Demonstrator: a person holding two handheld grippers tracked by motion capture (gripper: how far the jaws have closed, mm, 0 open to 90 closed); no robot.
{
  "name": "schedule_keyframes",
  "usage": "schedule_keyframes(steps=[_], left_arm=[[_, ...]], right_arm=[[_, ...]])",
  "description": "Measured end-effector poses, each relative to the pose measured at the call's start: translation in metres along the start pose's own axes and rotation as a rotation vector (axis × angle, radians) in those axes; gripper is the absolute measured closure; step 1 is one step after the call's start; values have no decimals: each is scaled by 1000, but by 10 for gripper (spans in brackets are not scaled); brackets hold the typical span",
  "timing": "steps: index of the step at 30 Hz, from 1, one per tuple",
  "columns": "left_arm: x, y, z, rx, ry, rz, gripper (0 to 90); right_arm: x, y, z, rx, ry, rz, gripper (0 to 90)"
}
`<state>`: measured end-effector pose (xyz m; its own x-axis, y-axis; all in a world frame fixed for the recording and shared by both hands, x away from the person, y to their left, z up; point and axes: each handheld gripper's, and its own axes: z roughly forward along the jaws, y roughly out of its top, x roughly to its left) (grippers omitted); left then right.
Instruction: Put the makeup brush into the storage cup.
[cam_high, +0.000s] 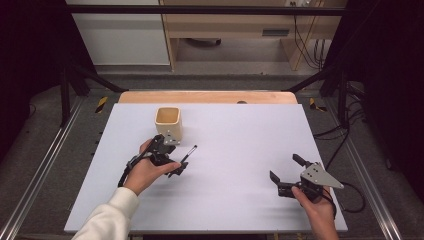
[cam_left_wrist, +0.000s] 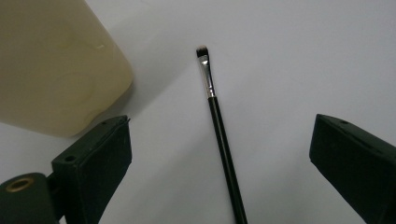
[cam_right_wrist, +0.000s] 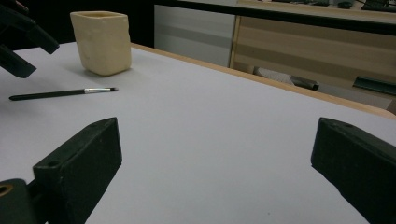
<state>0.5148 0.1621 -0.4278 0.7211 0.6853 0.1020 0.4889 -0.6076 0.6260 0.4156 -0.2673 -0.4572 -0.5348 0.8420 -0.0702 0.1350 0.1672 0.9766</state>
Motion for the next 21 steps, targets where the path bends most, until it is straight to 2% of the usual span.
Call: schedule_keyframes(steps=[9,21], left_arm=[[-1,6,11,66,3,12,67],[-1,7,16,101,1,-1,91]], right_arm=[[0,0,0,1,-1,0,23],[-1,0,0,3,-3,-2,24]])
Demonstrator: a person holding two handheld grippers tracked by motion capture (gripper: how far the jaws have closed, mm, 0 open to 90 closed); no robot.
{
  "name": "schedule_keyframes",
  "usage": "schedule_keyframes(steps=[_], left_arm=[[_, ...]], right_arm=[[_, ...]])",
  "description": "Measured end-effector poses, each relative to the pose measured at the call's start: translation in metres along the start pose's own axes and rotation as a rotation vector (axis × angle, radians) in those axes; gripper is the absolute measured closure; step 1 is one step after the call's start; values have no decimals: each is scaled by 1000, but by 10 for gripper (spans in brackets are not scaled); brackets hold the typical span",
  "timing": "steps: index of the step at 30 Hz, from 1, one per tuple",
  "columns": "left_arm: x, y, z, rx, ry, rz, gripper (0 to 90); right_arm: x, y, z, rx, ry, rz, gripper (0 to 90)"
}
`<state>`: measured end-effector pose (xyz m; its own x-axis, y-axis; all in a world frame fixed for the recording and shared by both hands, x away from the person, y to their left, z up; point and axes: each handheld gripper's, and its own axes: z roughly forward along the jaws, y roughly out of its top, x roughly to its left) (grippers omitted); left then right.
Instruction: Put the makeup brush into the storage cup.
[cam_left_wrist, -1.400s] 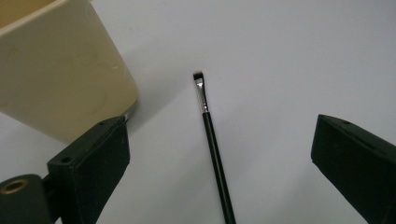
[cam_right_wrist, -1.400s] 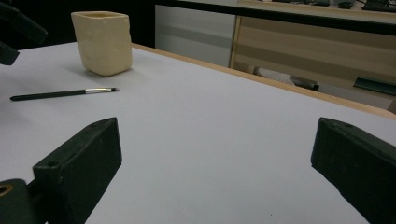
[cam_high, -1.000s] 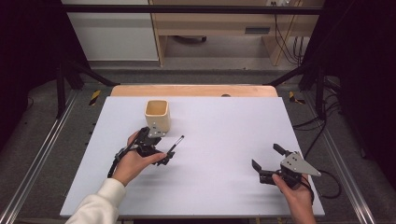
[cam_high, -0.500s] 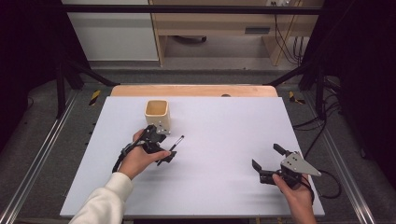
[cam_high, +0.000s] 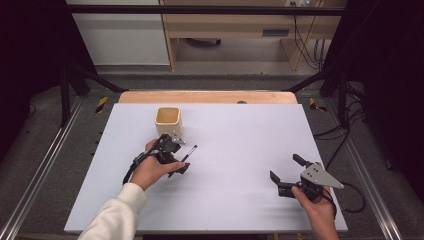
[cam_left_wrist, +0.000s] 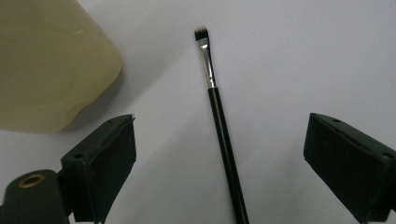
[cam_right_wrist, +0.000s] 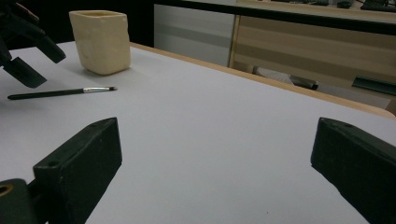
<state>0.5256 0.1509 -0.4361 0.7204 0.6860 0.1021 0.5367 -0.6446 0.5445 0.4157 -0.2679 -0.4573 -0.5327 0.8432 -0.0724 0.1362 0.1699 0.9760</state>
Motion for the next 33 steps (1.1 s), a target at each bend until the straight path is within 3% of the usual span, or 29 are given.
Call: schedule_keyframes(steps=[9,24,33], left_arm=[[1,1,2,10,-6,-19,103],[-1,6,9,86,-12,9,176],[-1,9,14,90,-10,-7,183]], right_arm=[[0,0,0,0,0,0,24],[0,0,0,1,-3,0,24],[0,0,0,2,-1,2,24]])
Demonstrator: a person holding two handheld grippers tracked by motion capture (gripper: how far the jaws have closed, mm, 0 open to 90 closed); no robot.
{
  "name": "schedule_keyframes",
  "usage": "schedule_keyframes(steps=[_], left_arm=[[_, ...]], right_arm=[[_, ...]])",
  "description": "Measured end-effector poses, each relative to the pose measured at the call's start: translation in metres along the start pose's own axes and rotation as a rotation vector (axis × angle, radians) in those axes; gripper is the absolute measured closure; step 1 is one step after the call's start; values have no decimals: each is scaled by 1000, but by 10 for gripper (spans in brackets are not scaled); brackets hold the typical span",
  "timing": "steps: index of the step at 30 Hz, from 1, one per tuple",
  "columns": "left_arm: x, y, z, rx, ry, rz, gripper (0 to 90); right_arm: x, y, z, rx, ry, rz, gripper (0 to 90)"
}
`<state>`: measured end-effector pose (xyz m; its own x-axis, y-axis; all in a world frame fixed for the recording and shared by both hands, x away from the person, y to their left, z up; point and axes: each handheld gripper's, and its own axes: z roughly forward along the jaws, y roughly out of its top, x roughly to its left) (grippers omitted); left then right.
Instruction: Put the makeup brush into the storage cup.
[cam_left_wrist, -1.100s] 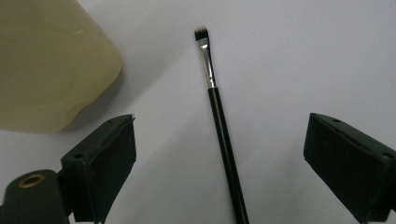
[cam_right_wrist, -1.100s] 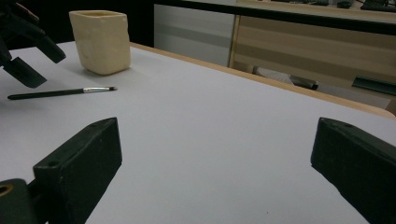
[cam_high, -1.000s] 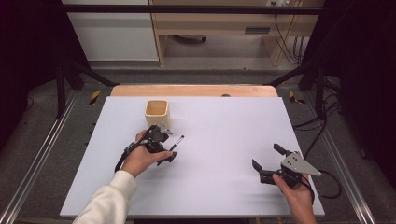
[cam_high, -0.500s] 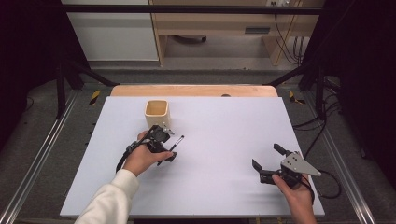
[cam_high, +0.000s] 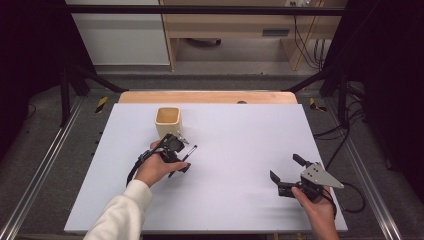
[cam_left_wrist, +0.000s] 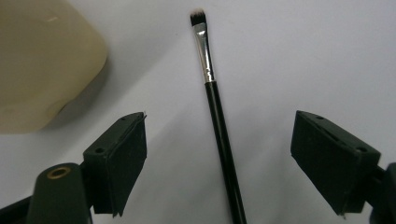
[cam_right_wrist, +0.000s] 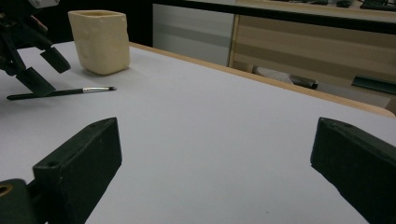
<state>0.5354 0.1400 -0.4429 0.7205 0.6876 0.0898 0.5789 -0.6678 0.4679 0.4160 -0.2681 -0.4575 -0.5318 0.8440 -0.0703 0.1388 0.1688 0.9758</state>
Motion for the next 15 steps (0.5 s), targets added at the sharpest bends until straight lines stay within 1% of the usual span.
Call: schedule_keyframes(steps=[7,15], left_arm=[[1,1,3,-2,6,-1,187],[2,1,4,5,15,-5,238]], right_arm=[[0,0,0,1,1,0,23],[1,0,0,3,3,1,23]])
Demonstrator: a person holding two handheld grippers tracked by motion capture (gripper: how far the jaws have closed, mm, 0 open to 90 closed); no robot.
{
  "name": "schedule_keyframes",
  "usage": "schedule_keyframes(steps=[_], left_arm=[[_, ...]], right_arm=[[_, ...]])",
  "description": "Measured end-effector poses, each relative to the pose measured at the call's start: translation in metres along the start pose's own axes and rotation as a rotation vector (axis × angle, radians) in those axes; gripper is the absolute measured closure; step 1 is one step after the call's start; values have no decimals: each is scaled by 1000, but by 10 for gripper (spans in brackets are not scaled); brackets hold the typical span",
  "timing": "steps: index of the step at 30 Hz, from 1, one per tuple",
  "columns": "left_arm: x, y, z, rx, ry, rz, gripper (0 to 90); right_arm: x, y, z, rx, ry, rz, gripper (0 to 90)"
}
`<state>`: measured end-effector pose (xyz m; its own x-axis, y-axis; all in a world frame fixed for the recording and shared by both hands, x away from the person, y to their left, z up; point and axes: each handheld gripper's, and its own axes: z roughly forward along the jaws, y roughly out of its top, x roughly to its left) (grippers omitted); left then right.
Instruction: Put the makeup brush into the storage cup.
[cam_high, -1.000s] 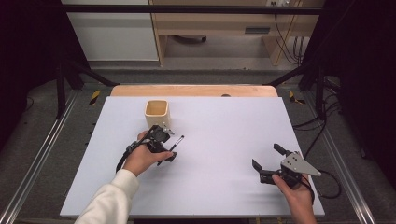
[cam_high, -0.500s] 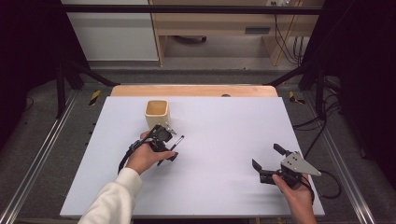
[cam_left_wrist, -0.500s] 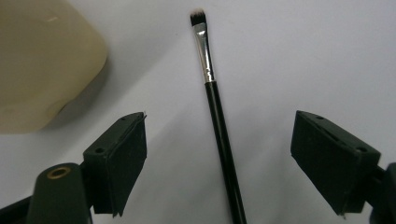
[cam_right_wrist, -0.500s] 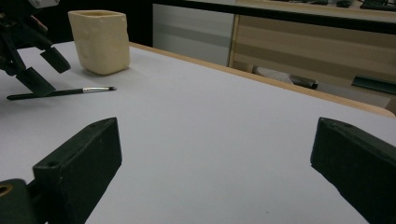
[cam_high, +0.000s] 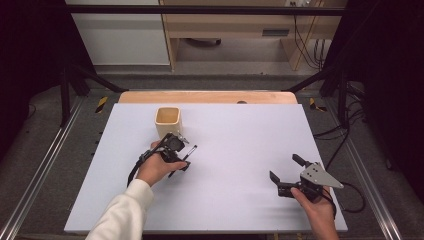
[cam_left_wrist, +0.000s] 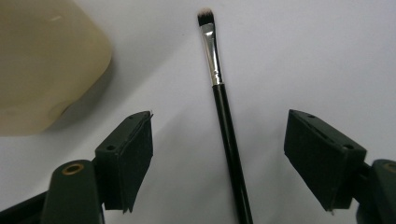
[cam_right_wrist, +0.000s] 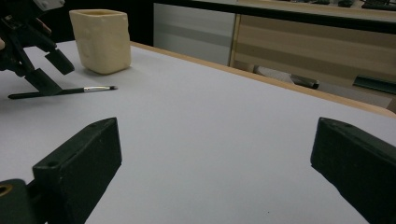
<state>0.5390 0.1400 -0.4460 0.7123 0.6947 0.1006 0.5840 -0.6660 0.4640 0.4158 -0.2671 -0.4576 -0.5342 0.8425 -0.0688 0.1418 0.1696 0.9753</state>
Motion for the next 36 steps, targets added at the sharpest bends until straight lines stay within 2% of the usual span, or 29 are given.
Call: schedule_keyframes(steps=[13,20,27,36], left_arm=[[0,1,3,-3,-14,2,290],[0,1,3,4,-25,0,416],[1,1,4,23,-20,16,556],[1,2,4,27,-32,14,650]], right_arm=[[0,0,0,-2,2,0,23],[0,0,0,-4,1,-2,26],[0,0,0,-2,3,-2,26],[0,0,1,2,5,0,26]])
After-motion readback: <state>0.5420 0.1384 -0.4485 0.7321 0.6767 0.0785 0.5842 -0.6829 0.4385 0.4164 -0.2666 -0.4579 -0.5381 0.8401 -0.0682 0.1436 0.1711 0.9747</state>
